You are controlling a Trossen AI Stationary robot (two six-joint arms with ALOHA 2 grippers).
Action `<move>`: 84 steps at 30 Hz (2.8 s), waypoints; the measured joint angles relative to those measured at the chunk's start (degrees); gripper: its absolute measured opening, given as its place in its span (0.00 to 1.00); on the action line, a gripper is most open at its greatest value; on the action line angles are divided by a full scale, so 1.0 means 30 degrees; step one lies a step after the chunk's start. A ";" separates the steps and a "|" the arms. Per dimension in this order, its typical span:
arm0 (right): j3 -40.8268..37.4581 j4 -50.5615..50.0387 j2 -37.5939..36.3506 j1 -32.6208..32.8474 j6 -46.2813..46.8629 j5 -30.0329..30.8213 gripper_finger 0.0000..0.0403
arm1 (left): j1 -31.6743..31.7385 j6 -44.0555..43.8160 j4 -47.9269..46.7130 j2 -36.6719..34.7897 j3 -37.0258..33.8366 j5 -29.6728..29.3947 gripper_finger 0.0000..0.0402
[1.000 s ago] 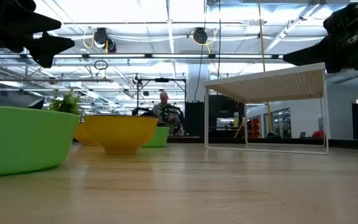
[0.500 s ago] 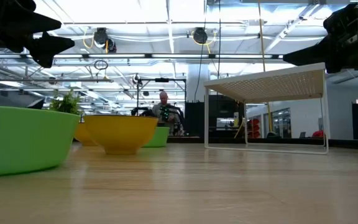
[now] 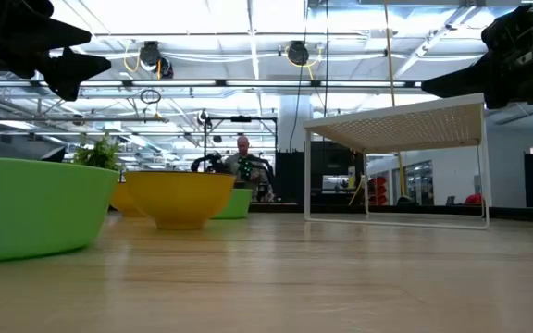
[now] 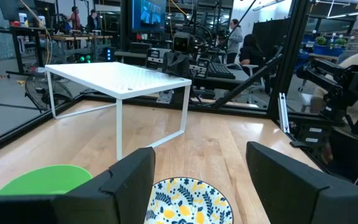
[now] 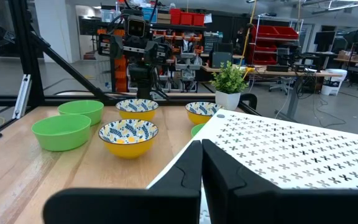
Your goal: Pick & Place Mini bowls
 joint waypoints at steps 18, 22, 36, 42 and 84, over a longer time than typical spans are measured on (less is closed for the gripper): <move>0.0004 0.0001 0.0000 0.0000 0.0000 0.0000 0.00 | -0.0001 -0.0007 0.0000 0.0000 0.0000 0.0000 0.64; 0.0001 0.0000 -0.0002 0.0002 0.0000 0.0000 0.00 | -0.0007 -0.0007 0.0000 -0.0005 0.0000 -0.0005 0.64; 0.0004 0.0001 0.0003 -0.0004 0.0000 0.0000 0.00 | -0.0002 -0.0007 0.0000 0.0000 0.0000 0.0000 0.64; 0.0002 0.0000 0.0006 -0.0006 0.0000 0.0000 0.00 | 0.0000 -0.0007 0.0000 -0.0007 0.0002 0.0000 0.64; 0.0000 0.1215 -0.0010 -0.0006 0.6963 -0.1073 0.00 | -0.0003 0.3380 0.5852 -0.0007 0.0010 -0.0823 0.64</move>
